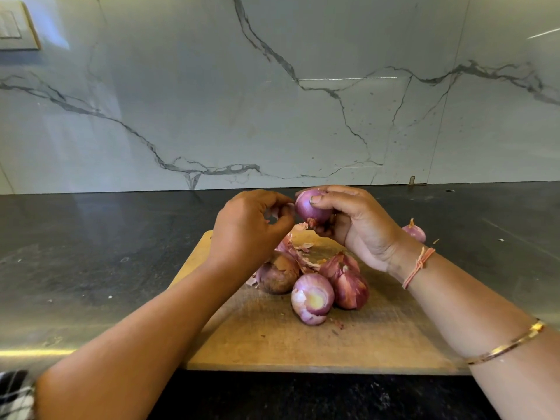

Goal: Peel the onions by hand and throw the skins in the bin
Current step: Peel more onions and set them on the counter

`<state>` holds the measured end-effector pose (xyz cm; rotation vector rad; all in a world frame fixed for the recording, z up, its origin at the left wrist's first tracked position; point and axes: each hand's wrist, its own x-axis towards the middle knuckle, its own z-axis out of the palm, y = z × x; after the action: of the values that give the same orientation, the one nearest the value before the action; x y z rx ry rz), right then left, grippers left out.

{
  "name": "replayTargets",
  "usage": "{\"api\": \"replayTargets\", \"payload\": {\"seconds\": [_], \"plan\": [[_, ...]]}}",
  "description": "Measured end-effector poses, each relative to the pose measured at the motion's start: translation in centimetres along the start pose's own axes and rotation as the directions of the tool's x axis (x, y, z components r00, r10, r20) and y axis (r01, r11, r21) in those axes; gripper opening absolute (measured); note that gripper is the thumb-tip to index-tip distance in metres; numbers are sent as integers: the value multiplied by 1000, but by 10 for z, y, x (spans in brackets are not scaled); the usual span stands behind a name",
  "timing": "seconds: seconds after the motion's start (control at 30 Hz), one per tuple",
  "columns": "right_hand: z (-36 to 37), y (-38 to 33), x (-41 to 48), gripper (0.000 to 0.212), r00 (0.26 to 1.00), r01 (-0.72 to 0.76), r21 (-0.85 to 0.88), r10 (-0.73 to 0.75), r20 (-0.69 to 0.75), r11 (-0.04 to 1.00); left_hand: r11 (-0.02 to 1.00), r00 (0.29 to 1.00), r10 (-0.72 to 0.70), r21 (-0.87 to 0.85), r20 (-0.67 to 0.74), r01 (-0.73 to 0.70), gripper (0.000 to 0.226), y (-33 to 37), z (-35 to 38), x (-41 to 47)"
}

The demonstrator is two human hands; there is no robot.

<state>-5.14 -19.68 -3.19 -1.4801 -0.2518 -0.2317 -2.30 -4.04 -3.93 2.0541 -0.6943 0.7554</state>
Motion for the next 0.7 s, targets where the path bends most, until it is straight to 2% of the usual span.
{"api": "replayTargets", "payload": {"seconds": [0.3, 0.47, 0.57, 0.7], "plan": [[0, -1, -1, 22, 998, -60, 17, 59, 20, 998, 998, 998, -60, -18, -30, 59, 13, -7, -2, 5], [-3, 1, 1, 34, 997, -60, -7, 61, 37, 998, 1000, 1000, -3, 3, 30, 3, 35, -2, -1, 1], [-4, 2, 2, 37, 999, -26, -45, 28, 40, 999, 999, 998, 8, -37, 59, -6, 41, 0, -4, 0], [-6, 4, 3, 31, 998, 61, -173, -54, 45, 983, 999, 997, -4, -43, 79, 8, 33, 3, -5, -2]]}}
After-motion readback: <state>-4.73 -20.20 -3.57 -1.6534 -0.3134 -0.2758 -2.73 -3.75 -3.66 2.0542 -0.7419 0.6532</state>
